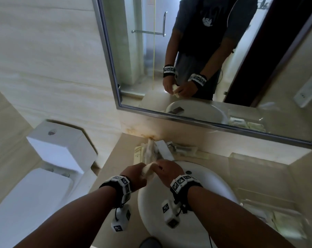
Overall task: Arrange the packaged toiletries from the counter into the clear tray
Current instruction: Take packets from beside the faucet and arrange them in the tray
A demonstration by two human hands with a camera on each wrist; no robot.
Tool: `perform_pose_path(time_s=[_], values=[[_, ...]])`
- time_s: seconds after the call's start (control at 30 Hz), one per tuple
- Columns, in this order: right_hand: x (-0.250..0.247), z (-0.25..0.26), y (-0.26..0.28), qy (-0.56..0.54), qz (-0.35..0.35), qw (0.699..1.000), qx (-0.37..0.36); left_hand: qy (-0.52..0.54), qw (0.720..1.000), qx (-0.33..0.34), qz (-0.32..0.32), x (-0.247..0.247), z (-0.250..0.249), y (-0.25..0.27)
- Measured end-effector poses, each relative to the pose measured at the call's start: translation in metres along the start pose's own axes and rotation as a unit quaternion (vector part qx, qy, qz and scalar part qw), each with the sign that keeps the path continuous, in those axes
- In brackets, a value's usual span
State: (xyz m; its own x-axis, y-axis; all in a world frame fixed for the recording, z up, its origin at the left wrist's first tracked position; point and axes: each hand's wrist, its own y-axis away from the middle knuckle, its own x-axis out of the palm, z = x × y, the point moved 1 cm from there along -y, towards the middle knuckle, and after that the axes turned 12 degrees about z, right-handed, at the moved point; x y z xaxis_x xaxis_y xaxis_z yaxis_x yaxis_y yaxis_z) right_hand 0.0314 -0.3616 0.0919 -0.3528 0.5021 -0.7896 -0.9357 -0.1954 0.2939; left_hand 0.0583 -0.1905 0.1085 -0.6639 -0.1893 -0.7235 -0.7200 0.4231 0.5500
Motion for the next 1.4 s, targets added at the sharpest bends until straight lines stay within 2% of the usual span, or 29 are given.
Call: perform_pose_path(time_s=[0.17,0.3,0.37,0.43,0.53,0.63,0.7,0.83,1.2,1.4], values=[[-0.027,-0.037,0.020,-0.035,-0.092,0.994,0.055,-0.037,0.999,0.014,0.021,0.002,-0.049,-0.005],[-0.054,-0.064,0.041,-0.145,-0.160,0.971,0.099,0.007,1.000,0.014,0.024,0.006,-0.080,-0.012],[-0.062,-0.078,0.048,-0.196,-0.145,0.964,0.107,0.044,0.999,-0.002,0.025,0.009,-0.088,-0.017],[-0.067,-0.090,0.057,-0.202,-0.101,0.969,0.101,0.045,0.999,0.002,0.015,0.011,-0.098,-0.021],[-0.068,-0.100,0.071,-0.147,-0.030,0.985,0.081,0.070,0.996,0.035,0.030,0.019,-0.113,-0.020],[-0.067,-0.112,0.082,-0.082,0.000,0.994,0.072,0.054,0.997,0.050,0.034,0.027,-0.128,-0.016],[-0.066,-0.118,0.088,-0.045,0.010,0.997,0.068,0.107,0.991,0.049,0.064,0.034,-0.136,-0.016],[-0.065,-0.122,0.103,-0.065,-0.012,0.996,0.055,0.149,0.983,0.058,0.084,0.045,-0.144,-0.012],[-0.068,-0.150,0.136,-0.109,-0.114,0.980,0.121,0.101,0.983,0.104,0.117,0.058,-0.188,-0.005],[-0.067,-0.173,0.157,-0.138,-0.115,0.972,0.152,0.091,0.980,0.130,0.117,0.077,-0.213,-0.012]])
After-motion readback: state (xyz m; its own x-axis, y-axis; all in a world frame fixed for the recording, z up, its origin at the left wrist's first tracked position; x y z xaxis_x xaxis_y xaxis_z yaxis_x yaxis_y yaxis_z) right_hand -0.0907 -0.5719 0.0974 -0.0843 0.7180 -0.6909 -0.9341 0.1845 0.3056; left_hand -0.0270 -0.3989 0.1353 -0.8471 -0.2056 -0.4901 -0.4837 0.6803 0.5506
